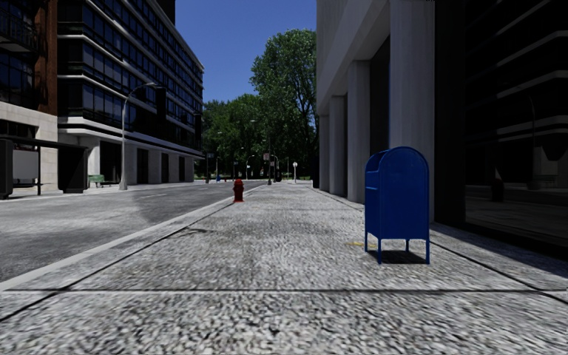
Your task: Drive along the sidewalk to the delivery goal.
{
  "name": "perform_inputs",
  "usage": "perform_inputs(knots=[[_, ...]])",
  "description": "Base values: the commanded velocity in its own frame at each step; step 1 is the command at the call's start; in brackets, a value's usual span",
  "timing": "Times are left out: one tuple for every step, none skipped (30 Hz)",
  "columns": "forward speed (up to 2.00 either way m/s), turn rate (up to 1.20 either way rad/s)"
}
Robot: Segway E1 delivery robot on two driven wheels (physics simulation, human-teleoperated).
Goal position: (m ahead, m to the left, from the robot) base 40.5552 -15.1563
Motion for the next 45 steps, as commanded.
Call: perform_inputs(knots=[[1.74,0.00],[1.74,0.00],[1.74,0.00],[1.74,0.00],[1.74,0.00],[1.74,0.00],[1.74,0.00],[1.74,0.00],[1.74,0.00],[1.74,0.00],[1.74,0.00],[1.74,0.00],[1.74,0.00],[1.74,0.00],[1.74,0.00],[1.74,0.00],[1.74,0.00],[1.74,0.00],[1.74,0.00],[1.74,0.00],[1.74,0.00],[1.74,0.00],[1.74,0.00],[1.74,0.00],[1.74,0.00],[1.74,0.00],[1.74,0.00],[1.74,0.00],[1.74,0.00],[1.74,0.00],[1.74,0.00],[1.74,0.00],[1.74,0.00],[1.74,0.00],[1.74,0.00],[1.74,0.00],[1.77,0.00],[1.82,0.00],[1.85,0.00],[1.85,0.00],[1.88,0.00],[1.90,0.00],[1.91,0.00],[1.92,0.00],[1.94,0.00]])
